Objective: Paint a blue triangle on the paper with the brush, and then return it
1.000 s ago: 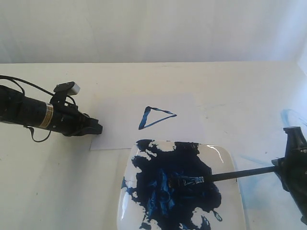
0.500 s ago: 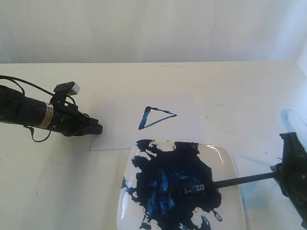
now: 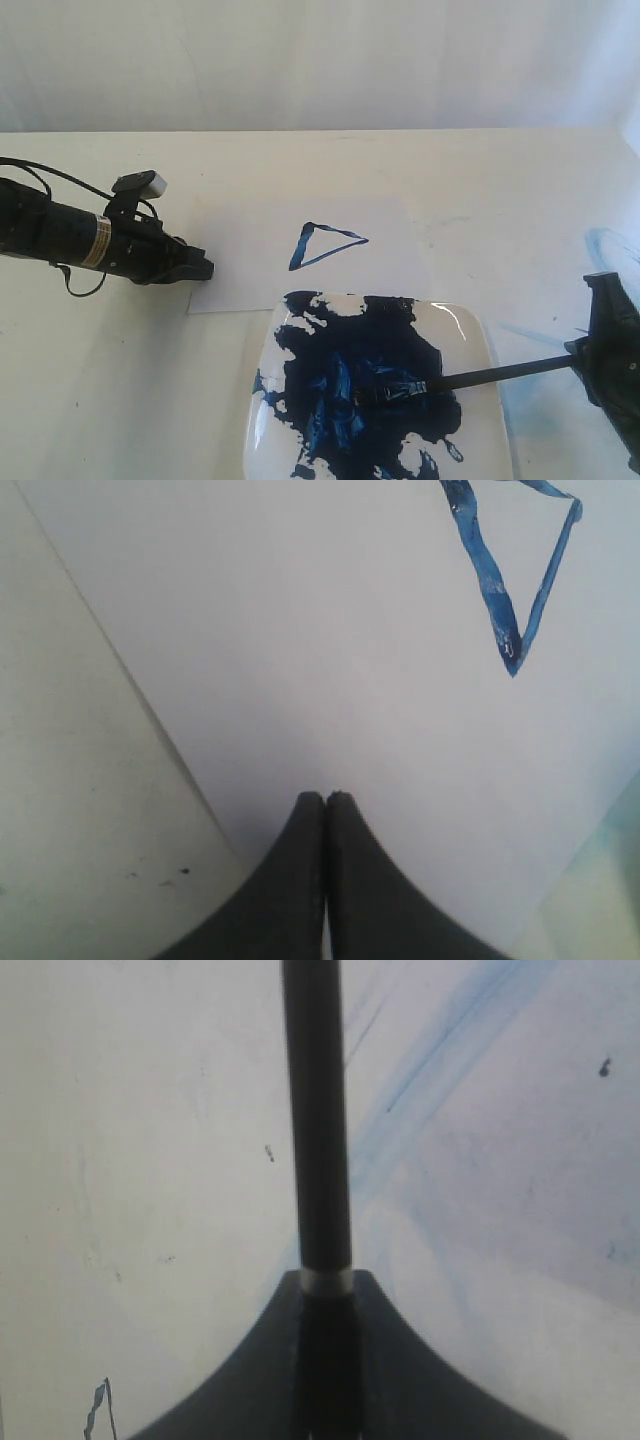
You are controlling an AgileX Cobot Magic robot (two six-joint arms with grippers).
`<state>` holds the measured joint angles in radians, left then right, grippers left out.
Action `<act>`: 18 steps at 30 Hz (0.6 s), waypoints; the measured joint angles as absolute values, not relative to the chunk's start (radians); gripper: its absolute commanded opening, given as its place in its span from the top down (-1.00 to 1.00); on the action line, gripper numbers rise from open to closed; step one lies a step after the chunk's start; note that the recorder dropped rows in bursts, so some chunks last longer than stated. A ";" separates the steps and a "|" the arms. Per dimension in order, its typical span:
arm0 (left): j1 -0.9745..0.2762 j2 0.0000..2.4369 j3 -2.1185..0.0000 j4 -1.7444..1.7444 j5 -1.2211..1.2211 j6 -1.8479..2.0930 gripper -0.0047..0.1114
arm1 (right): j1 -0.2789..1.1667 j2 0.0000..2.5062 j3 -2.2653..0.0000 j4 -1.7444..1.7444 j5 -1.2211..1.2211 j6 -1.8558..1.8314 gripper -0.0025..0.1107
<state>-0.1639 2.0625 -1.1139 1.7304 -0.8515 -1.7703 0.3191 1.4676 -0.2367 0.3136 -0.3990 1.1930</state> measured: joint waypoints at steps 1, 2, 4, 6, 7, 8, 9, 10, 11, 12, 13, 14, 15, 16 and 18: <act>-0.164 2.062 -1.114 1.730 -0.851 -1.770 0.92 | 0.319 1.468 -0.237 0.314 -0.399 1.191 0.96; -0.164 2.062 -1.114 1.730 -0.851 -1.770 0.92 | 0.319 1.468 -0.237 0.314 -0.399 1.191 0.96; -0.164 2.062 -1.114 1.730 -0.851 -1.770 0.92 | 0.319 1.468 -0.237 0.314 -0.399 1.187 0.96; -0.164 2.062 -1.114 1.730 -0.851 -1.770 0.92 | 0.319 1.468 -0.237 0.314 -0.399 1.187 0.96; -0.164 2.062 -1.114 1.730 -0.851 -1.770 0.92 | 0.319 1.468 -0.237 0.314 -0.397 1.187 0.96; -0.164 2.062 -1.114 1.730 -0.851 -1.770 0.92 | 0.319 1.468 -0.237 0.314 -0.397 1.187 0.96; -0.164 2.062 -1.114 1.730 -0.851 -1.770 0.92 | 0.319 1.468 -0.237 0.314 -0.397 1.187 0.96; -0.164 2.062 -1.114 1.730 -0.851 -1.770 0.92 | 0.319 1.468 -0.237 0.315 -0.397 1.187 0.96; -0.164 2.062 -1.114 1.730 -0.851 -1.770 0.92 | 0.319 1.468 -0.237 0.315 -0.397 1.187 0.95; -0.164 2.062 -1.114 1.730 -0.851 -1.770 0.92 | 0.319 1.468 -0.237 0.315 -0.397 1.187 0.95; -0.164 2.062 -1.114 1.730 -0.851 -1.770 0.92 | 0.319 1.468 -0.237 0.315 -0.397 1.187 0.92; -0.164 2.062 -1.114 1.730 -0.851 -1.770 0.92 | 0.319 1.468 -0.237 0.315 -0.397 1.185 0.89; -0.164 2.062 -1.114 1.730 -0.851 -1.770 0.92 | 0.319 1.468 -0.237 0.315 -0.397 1.185 0.84; -0.164 2.062 -1.114 1.730 -0.851 -1.770 0.92 | 0.319 1.468 -0.237 0.315 -0.397 1.185 0.80; -0.164 2.062 -1.114 1.730 -0.851 -1.770 0.92 | 0.319 1.468 -0.237 0.315 -0.397 1.185 0.69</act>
